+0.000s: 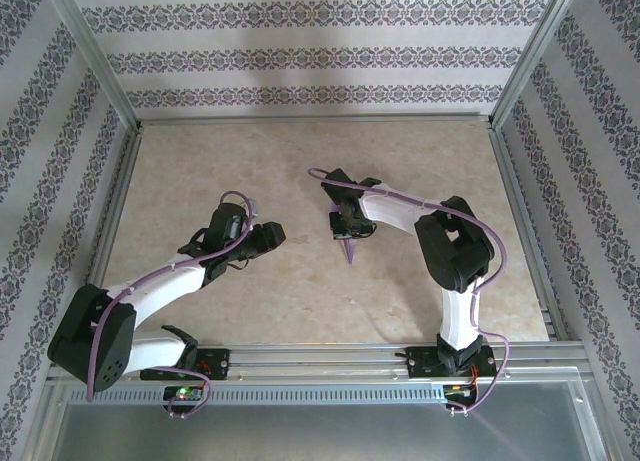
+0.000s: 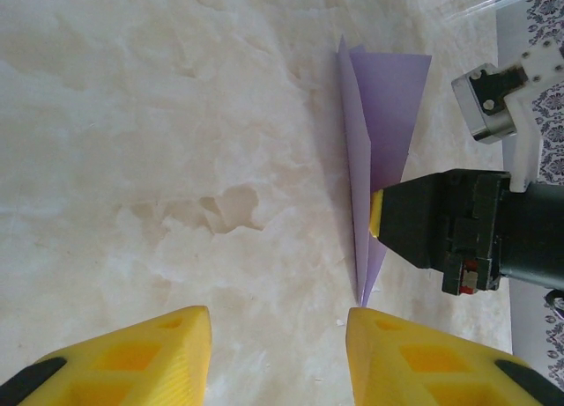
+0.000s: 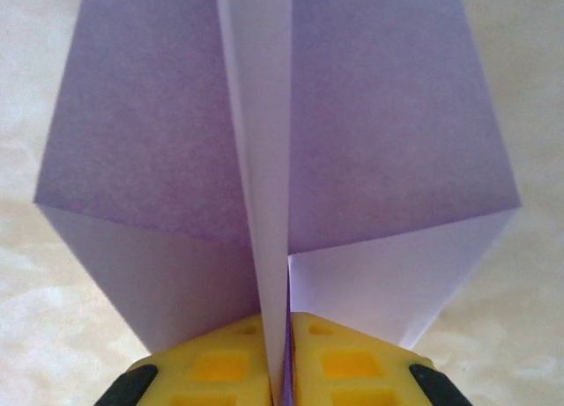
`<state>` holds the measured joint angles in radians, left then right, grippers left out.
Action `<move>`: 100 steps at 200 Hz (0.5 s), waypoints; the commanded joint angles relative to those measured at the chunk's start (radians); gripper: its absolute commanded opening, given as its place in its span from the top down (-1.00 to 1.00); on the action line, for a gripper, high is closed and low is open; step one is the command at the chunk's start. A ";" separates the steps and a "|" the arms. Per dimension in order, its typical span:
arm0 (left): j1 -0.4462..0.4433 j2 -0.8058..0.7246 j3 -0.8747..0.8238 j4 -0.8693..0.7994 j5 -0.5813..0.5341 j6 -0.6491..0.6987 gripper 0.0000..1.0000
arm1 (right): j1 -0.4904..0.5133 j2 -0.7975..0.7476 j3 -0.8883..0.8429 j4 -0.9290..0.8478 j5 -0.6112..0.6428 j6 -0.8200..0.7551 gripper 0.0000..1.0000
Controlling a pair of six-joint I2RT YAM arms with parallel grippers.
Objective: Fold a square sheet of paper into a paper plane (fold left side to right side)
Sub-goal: Move the paper plane to the center of the table.
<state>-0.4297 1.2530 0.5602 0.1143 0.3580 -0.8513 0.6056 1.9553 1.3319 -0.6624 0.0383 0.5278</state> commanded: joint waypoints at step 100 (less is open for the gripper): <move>0.009 -0.017 -0.004 -0.030 -0.010 0.020 0.11 | -0.019 0.084 -0.043 0.121 -0.053 0.116 0.38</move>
<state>-0.4297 1.2526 0.5602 0.1143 0.3576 -0.8513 0.6010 1.9797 1.3186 -0.6075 0.0257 0.5846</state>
